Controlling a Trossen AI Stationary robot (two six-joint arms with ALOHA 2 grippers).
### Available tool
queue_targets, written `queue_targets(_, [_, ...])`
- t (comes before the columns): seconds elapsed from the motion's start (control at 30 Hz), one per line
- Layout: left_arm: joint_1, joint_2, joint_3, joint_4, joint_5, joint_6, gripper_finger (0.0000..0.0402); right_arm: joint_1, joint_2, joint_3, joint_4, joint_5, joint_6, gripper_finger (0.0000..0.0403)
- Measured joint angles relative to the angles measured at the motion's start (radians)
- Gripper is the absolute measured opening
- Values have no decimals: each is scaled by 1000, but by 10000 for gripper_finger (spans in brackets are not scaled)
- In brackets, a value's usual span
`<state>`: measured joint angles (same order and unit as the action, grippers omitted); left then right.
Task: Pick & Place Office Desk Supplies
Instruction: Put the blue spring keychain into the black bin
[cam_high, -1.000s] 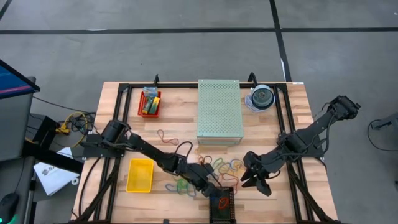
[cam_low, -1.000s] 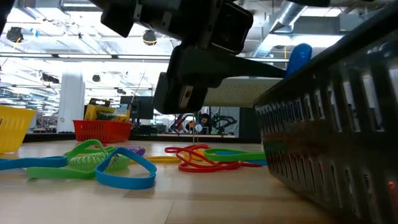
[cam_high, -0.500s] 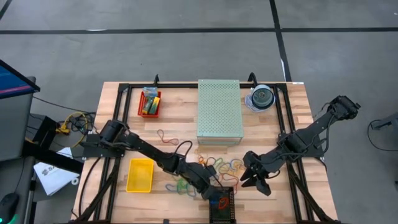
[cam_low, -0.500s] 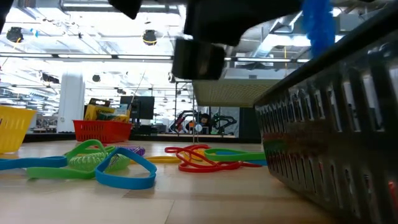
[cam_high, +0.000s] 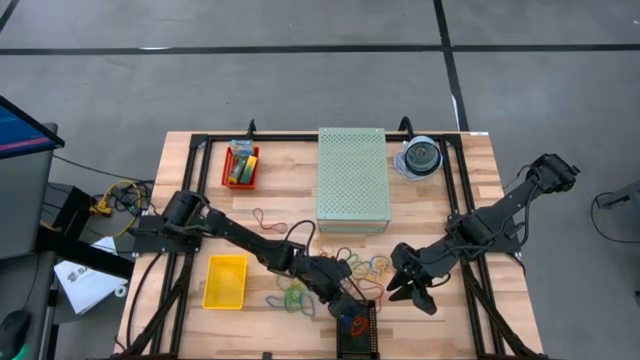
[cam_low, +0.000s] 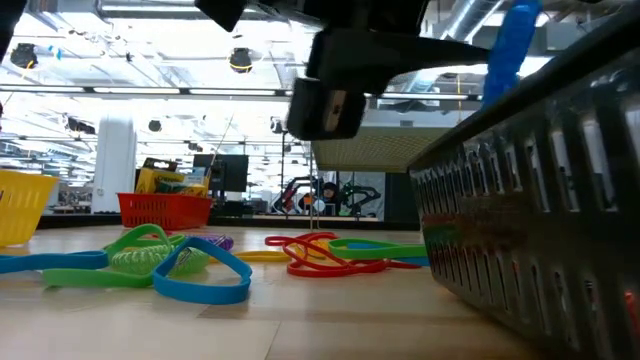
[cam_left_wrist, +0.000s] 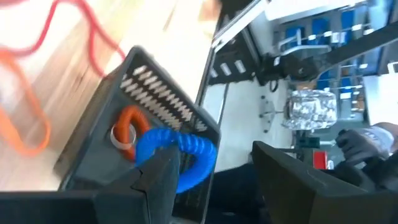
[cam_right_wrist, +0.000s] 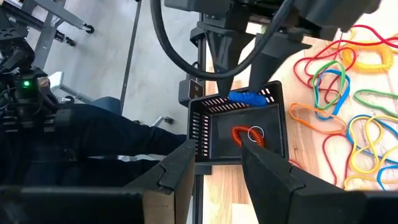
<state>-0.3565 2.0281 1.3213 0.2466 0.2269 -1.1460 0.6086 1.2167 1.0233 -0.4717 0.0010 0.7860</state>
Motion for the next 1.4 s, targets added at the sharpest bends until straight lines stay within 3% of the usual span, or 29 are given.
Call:
queue_targets(0.1, [0, 0, 15, 8, -10, 25, 195, 0, 0, 0, 0, 0, -4, 128])
queue_targets(0.3, [-5, 0, 73, -188, 17, 99, 195, 0, 0, 0, 0, 0, -11, 128])
queue_targets(0.53, [-6, 0, 89, -127, 71, 114, 190, 0, 0, 0, 0, 1, -15, 128])
queue_targets(0.67, [-7, 0, 87, -140, 123, 117, 137, 0, 0, 0, 0, 3, -10, 128])
queue_targets(0.93, [-8, 0, 88, -132, 132, 118, 10, 0, 0, 0, 0, 4, -7, 128])
queue_targets(1.17, [-6, 0, 88, -50, 134, 95, 35, 0, 0, 0, 0, 4, -7, 128])
queue_targets(1.4, [-10, 0, 88, -43, 147, 73, 140, 0, 0, 0, 0, 5, -8, 128])
